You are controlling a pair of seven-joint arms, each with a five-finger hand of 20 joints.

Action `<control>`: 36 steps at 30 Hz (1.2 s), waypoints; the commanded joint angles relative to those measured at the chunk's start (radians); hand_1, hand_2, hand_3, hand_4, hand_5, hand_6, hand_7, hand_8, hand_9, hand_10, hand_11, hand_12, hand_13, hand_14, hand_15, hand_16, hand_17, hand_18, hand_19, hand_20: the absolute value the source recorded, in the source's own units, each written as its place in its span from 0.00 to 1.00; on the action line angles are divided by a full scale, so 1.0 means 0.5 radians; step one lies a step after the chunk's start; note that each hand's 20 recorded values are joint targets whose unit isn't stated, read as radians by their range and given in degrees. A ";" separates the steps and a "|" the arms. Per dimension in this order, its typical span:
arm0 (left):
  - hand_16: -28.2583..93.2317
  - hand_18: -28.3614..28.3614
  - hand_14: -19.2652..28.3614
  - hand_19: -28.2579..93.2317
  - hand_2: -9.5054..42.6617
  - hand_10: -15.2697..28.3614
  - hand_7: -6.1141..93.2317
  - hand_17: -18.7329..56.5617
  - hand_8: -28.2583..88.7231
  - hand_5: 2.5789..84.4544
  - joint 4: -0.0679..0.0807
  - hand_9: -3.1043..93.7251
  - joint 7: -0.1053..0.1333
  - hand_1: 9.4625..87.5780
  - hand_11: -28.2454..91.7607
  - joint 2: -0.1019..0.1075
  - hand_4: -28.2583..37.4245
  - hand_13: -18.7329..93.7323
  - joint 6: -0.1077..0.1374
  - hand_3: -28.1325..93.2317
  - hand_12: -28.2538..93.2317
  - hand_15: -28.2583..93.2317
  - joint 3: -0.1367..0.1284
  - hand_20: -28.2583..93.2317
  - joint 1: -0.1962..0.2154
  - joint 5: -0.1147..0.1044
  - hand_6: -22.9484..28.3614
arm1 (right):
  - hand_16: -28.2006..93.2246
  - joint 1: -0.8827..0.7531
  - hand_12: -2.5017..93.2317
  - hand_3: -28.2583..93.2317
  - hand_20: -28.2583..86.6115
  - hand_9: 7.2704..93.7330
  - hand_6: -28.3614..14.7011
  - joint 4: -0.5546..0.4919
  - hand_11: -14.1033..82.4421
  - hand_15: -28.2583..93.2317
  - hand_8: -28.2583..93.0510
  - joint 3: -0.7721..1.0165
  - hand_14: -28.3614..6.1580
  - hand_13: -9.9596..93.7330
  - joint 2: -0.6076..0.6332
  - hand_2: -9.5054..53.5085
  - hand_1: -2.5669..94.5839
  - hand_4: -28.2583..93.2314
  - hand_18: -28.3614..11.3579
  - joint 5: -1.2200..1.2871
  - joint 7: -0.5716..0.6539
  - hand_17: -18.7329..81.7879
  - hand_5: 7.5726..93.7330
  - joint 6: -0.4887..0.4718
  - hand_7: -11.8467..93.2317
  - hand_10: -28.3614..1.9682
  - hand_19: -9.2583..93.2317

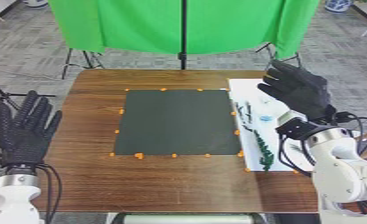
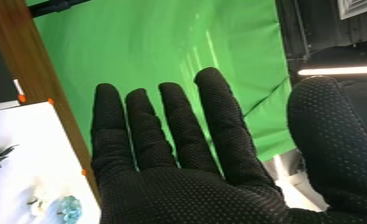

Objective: Arrange flowers

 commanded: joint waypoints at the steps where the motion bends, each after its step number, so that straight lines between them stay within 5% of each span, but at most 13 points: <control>1: 0.11 0.64 0.51 0.41 0.53 0.62 0.15 0.19 0.16 0.43 0.001 0.31 -0.025 0.34 0.32 -0.011 0.00 0.26 -0.054 0.53 0.25 0.34 -0.021 0.29 0.036 0.016 0.56 | 0.34 0.000 0.14 0.95 0.38 0.39 0.62 -0.013 0.23 0.35 0.12 0.021 0.37 0.38 0.000 0.30 0.20 0.02 0.27 0.017 0.012 0.28 0.46 -0.030 0.30 0.46 0.46; 16: 0.12 0.64 0.52 0.41 0.50 0.62 0.14 0.19 0.16 0.44 0.013 0.31 -0.046 0.31 0.32 0.000 0.00 0.26 -0.073 0.57 0.25 0.34 -0.032 0.29 0.032 0.031 0.56 | 0.35 -0.032 0.14 0.95 0.38 0.41 0.62 -0.036 0.22 0.35 0.12 0.030 0.36 0.39 0.025 0.31 0.21 0.02 0.26 0.004 0.028 0.29 0.46 -0.016 0.31 0.46 0.46; 23: 0.12 0.65 0.53 0.41 0.49 0.63 0.14 0.19 0.16 0.44 0.008 0.32 -0.048 0.30 0.32 -0.017 0.00 0.27 -0.076 0.60 0.26 0.34 -0.035 0.29 0.036 0.035 0.56 | 0.35 -0.089 0.14 0.96 0.38 0.35 0.59 -0.063 0.22 0.35 0.12 0.063 0.36 0.38 0.043 0.27 0.20 0.02 0.26 -0.052 0.033 0.28 0.38 0.027 0.31 0.38 0.47; 32: 0.13 0.66 0.55 0.41 0.49 0.63 0.14 0.19 0.16 0.44 -0.009 0.32 -0.043 0.27 0.32 -0.028 0.00 0.28 -0.067 0.64 0.26 0.34 -0.046 0.29 0.079 0.029 0.56 | 0.36 -0.246 0.15 0.95 0.39 0.36 0.57 -0.168 0.24 0.40 0.11 0.027 0.33 0.40 0.194 0.22 0.23 0.02 0.21 -1.015 0.221 0.29 0.39 0.194 0.32 0.33 0.52; 36: 0.14 0.66 0.56 0.42 0.48 0.64 0.14 0.19 0.16 0.44 -0.019 0.32 -0.033 0.26 0.32 -0.030 0.00 0.29 -0.084 0.65 0.26 0.34 -0.060 0.29 0.097 0.032 0.56 | 0.34 -0.336 0.15 0.93 0.40 0.42 0.55 -0.211 0.27 0.44 0.11 -0.030 0.31 0.44 0.268 0.16 0.23 0.03 0.16 -1.265 0.322 0.30 0.46 0.466 0.32 0.30 0.58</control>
